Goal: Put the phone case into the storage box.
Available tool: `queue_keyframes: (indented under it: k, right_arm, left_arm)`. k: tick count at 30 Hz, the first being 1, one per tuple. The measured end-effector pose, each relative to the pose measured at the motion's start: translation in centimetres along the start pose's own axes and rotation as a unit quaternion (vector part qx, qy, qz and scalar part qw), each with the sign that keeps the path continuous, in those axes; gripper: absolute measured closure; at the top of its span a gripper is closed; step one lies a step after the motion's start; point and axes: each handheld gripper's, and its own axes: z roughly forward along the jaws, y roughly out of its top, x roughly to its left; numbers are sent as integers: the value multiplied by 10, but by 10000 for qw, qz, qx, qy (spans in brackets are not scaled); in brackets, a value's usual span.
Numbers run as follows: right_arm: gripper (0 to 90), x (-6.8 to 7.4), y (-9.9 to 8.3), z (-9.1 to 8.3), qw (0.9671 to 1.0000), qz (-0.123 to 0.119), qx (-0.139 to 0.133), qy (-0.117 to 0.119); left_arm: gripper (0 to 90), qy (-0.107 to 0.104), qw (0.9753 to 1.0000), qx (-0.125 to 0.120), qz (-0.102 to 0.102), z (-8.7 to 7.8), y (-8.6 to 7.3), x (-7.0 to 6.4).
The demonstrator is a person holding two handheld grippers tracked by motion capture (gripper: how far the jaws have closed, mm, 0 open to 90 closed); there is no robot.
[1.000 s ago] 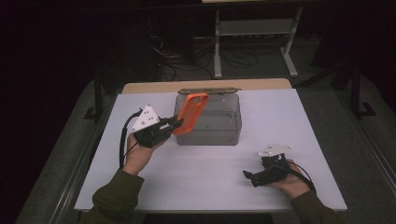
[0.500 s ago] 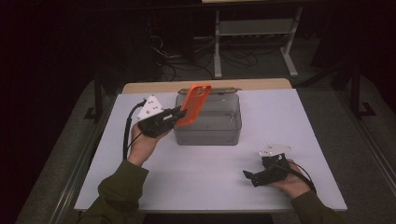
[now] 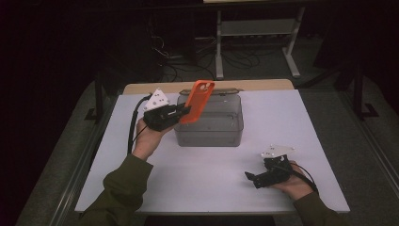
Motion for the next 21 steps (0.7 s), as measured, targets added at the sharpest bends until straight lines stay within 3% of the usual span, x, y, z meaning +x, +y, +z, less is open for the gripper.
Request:
queue_keyframes:
  k: [10,21]
  right_arm:
    - [0,0,0,0,10000,10,-6,-1]
    - [0,0,1,-1,10000,-1,-40,1]
  left_arm:
    - [802,-36,9990,410,-194,9,6,9]
    - [802,-159,9946,942,-397,15,17,17]
